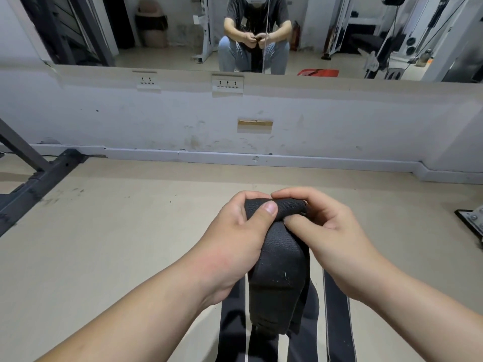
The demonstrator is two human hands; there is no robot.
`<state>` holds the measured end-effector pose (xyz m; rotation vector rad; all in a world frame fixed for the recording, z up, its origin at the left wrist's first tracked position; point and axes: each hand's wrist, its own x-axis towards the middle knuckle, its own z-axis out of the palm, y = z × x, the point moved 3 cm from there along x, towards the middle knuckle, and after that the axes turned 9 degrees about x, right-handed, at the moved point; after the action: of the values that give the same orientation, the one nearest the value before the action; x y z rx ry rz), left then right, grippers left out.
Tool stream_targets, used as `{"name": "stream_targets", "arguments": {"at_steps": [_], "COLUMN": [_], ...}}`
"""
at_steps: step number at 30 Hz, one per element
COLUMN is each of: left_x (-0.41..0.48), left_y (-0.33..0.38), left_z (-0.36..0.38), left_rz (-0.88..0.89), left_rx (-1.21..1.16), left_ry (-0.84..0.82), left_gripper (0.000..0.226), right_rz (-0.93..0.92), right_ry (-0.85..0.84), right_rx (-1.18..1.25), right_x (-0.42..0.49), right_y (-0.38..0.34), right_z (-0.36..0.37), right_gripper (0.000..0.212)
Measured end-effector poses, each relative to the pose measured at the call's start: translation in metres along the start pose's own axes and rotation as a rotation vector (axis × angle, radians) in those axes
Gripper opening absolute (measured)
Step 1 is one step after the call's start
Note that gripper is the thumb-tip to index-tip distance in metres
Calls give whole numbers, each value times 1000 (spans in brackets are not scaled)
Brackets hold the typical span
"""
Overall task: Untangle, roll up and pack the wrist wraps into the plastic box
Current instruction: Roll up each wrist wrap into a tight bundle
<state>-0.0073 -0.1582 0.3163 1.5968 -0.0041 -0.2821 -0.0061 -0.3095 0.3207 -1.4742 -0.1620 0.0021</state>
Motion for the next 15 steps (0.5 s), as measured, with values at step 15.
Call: {"name": "stream_targets", "arguments": {"at_steps": [15], "left_x": [-9], "left_y": [-4], "left_z": [10], "left_rz": [198], "left_rx": [335], "left_ry": [-20], "left_gripper": [20], "right_rz": [315], "right_ry": [-17], "right_rx": [89], "right_x": [-8], "right_y": [4], "right_z": [4], "right_gripper": [31]}}
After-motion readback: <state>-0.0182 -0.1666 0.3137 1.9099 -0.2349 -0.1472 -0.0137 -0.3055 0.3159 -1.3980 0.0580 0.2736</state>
